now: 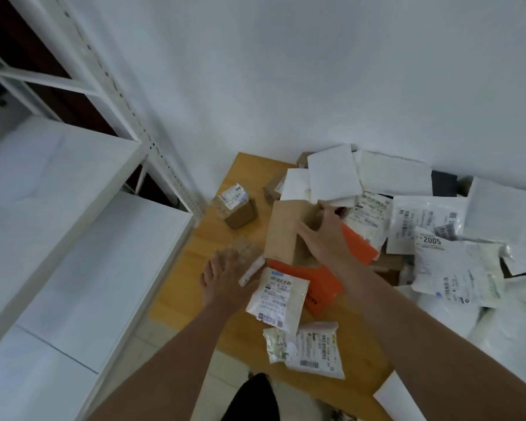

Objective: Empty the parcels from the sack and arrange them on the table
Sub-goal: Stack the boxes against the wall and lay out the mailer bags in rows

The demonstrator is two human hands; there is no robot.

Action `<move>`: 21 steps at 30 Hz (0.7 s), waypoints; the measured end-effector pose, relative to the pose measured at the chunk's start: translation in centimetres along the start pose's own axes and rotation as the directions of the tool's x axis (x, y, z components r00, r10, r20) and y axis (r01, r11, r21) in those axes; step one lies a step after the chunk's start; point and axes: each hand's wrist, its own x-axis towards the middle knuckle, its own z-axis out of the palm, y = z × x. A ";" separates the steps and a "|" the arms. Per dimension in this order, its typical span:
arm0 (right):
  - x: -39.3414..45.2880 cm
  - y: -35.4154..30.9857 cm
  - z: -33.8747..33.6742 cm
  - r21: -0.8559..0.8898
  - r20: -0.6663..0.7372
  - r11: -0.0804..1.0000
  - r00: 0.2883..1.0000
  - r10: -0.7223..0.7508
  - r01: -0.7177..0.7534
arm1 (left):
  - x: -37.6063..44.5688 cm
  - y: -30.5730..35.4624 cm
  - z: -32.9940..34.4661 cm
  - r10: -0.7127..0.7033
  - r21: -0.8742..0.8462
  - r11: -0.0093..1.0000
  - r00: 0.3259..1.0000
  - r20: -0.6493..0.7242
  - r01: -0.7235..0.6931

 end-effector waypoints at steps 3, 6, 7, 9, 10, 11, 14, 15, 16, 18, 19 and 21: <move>1.8 -1.5 2.9 -0.084 -0.024 0.995 0.998 -0.054 0.052 | 1.0 -1.7 -0.7 0.121 0.116 0.986 0.993 -0.007 -0.120; 5.3 -3.0 6.8 -0.206 -0.037 0.978 0.999 0.011 -0.018 | 3.2 -3.2 -1.9 0.232 0.164 0.960 0.973 -0.017 -0.226; 6.2 -3.4 7.8 -0.254 -0.043 0.964 0.997 0.068 -0.077 | 3.9 -3.6 -2.2 0.272 0.172 0.948 0.962 0.008 -0.269; 7.9 -3.0 9.7 -0.352 -0.050 0.910 0.975 0.217 -0.220 | 5.3 -4.8 -2.8 0.334 0.137 0.930 0.940 0.072 -0.341; 8.4 -2.6 10.6 -0.402 -0.042 0.877 0.962 0.270 -0.264 | 5.9 -5.5 -3.1 0.348 0.110 0.927 0.932 0.098 -0.358; 8.6 -2.2 11.3 -0.451 -0.034 0.847 0.954 0.298 -0.281 | 6.5 -6.0 -3.6 0.352 0.088 0.928 0.930 0.101 -0.361; 9.0 -1.4 13.8 -0.538 -0.014 0.808 0.962 0.274 -0.238 | 9.3 -7.2 -5.7 0.302 -0.006 0.953 0.953 0.021 -0.302; 8.9 -1.4 14.4 -0.546 0.004 0.810 0.966 0.258 -0.215 | 10.3 -7.2 -6.3 0.280 -0.034 0.959 0.960 -0.003 -0.280; 9.0 -1.4 15.0 -0.549 0.021 0.812 0.968 0.250 -0.198 | 11.4 -7.1 -6.9 0.273 -0.053 0.960 0.962 -0.025 -0.274; 9.4 -1.6 15.3 -0.579 0.039 0.802 0.977 0.210 -0.149 | 13.6 -6.4 -7.9 0.270 -0.078 0.958 0.961 -0.056 -0.274; 9.8 -1.9 14.9 -0.605 0.022 0.789 0.988 0.155 -0.110 | 14.7 -5.8 -8.1 0.267 -0.088 0.959 0.962 -0.051 -0.270; 10.8 -2.6 13.7 -0.677 -0.060 0.736 0.998 -0.018 -0.027 | 16.3 -5.0 -8.4 0.273 -0.072 0.959 0.962 -0.024 -0.274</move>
